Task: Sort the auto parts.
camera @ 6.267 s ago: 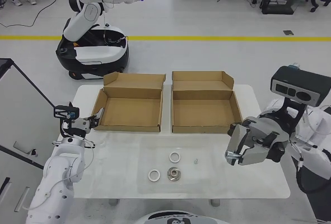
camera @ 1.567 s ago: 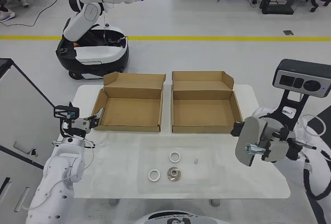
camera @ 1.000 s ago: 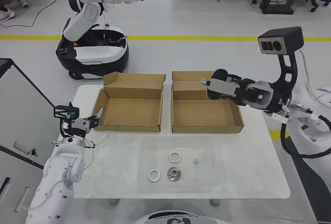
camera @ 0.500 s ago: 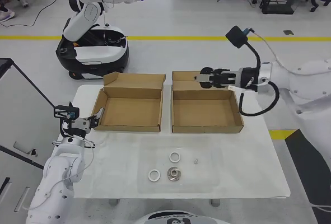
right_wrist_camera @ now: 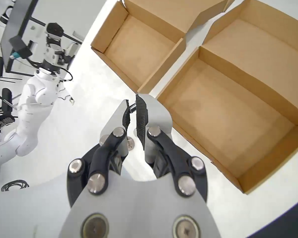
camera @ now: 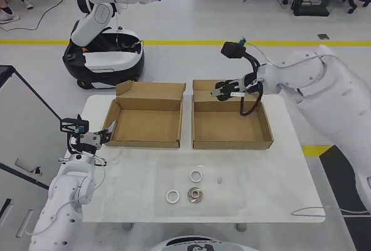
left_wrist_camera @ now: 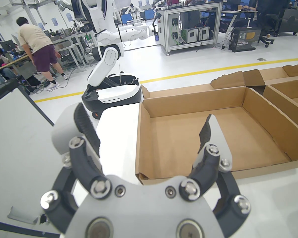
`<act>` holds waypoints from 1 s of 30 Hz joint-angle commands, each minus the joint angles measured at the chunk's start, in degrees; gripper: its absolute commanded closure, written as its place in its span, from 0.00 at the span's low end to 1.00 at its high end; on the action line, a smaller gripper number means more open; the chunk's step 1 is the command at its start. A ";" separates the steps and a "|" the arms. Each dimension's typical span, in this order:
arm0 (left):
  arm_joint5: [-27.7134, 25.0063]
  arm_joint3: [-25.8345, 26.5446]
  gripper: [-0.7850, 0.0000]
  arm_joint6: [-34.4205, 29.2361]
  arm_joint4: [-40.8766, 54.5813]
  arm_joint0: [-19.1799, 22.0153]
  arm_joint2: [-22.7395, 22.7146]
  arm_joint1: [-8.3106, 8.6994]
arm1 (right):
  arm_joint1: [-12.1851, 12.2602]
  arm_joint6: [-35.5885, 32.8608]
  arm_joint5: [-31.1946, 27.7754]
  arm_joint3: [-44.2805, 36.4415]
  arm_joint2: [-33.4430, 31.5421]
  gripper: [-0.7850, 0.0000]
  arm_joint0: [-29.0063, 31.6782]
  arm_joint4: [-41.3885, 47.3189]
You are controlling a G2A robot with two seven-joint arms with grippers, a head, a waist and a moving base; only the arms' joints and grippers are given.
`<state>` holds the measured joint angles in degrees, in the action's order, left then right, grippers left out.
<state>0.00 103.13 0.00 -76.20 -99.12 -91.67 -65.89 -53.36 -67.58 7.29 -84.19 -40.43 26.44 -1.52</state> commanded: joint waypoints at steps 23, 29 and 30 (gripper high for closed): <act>0.00 0.00 0.00 0.00 0.00 0.00 0.00 0.00 | -8.73 -0.50 -2.52 25.11 12.52 1.00 -2.94 -5.32; 0.00 0.00 0.00 0.00 0.00 0.00 0.00 0.00 | -9.46 0.78 -2.43 28.16 11.86 1.00 -1.69 -3.74; 0.00 0.00 0.00 0.00 0.00 0.00 0.00 0.00 | -9.51 1.14 -2.38 28.62 11.64 1.00 -1.40 -3.44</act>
<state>0.00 103.13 0.00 -76.20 -99.12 -91.67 -65.89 -62.84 -66.74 4.86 -56.02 -28.59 24.80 -5.19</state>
